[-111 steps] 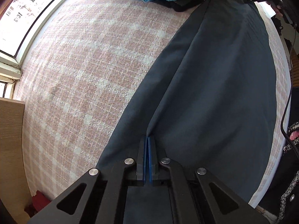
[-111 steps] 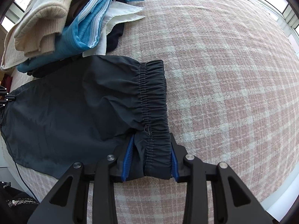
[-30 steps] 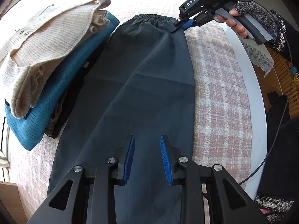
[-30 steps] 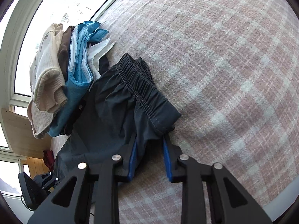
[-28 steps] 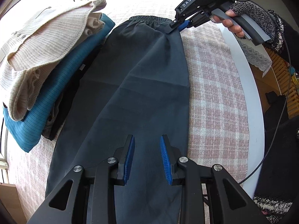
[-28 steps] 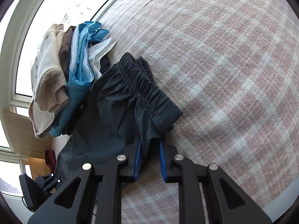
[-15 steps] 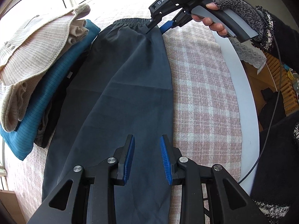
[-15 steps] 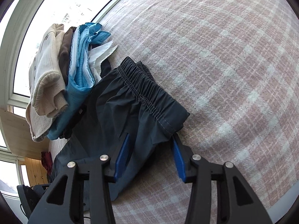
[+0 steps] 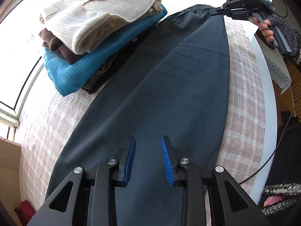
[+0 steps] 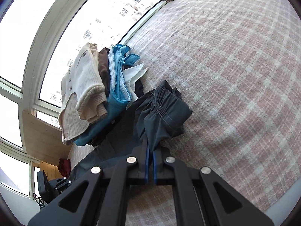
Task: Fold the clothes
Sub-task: 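Lift the waistband with the right gripper and lay it over the cuffs, then release the waistband with the right gripper and smooth the folded pants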
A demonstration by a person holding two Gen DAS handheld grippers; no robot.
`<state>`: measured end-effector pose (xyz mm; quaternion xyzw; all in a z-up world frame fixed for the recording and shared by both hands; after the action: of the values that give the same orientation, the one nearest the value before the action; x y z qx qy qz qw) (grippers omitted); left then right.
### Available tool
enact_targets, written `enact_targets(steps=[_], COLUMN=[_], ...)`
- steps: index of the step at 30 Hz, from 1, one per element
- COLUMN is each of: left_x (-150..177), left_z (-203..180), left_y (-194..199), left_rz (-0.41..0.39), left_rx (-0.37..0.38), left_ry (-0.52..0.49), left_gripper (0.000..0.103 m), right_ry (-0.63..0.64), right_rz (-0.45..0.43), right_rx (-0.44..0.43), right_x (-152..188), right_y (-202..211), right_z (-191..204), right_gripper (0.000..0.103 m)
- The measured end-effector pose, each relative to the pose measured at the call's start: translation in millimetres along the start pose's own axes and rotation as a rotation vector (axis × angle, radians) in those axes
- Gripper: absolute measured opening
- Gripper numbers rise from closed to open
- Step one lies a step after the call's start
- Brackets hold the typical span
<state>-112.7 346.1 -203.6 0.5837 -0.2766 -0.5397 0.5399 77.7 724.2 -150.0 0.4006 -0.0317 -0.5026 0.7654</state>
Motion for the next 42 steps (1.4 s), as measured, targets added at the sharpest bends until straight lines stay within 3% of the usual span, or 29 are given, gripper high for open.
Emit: enact_targets(steps=[6, 10, 16, 21, 24, 30, 35, 42], left_x=[55, 108, 201, 280, 328, 407, 434, 426], left_z=[42, 74, 114, 142, 160, 195, 211, 224], left_y=[22, 42, 80, 112, 128, 145, 142, 143], left_rz=[0.033, 0.058, 0.07, 0.049, 0.045, 0.033, 0.029, -0.023], left_rx=[-0.094, -0.16, -0.235, -0.261, -0.28, -0.296, -0.289, -0.254], left_ry=[0.13, 0.242, 0.373, 0.453, 0.494, 0.557, 0.54, 0.485], left_gripper=[0.027, 0.027, 0.027, 0.027, 0.027, 0.028, 0.028, 0.028], right_ry=[0.045, 0.125, 0.317, 0.476, 0.598, 0.836, 0.996, 0.867], right_rz=[-0.013, -0.034, -0.062, -0.028, 0.059, 0.339, 0.669, 0.863], right_rx=[-0.03, -0.091, -0.148, -0.206, -0.252, -0.318, -0.193, -0.088], right_x=[-6, -1, 15, 62, 120, 281, 430, 436], right_y=[-23, -19, -17, -45, -80, -192, -315, -310], right_z=[35, 84, 189, 299, 373, 497, 520, 504], right_gripper=[0.003, 0.003, 0.003, 0.003, 0.003, 0.003, 0.004, 0.012])
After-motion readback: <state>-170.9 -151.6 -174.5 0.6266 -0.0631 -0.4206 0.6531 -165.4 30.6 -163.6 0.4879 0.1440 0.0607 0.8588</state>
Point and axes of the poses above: each gripper's, at about its wrist camera, not at the fingertips, and y roughly against the way its jaws point, z to its left, x to its underside, the point moved 2 cm from there along -y, roughly the way its jaws point, and after that the axes turned 5 degrees about -x, right-handed, at the moved point
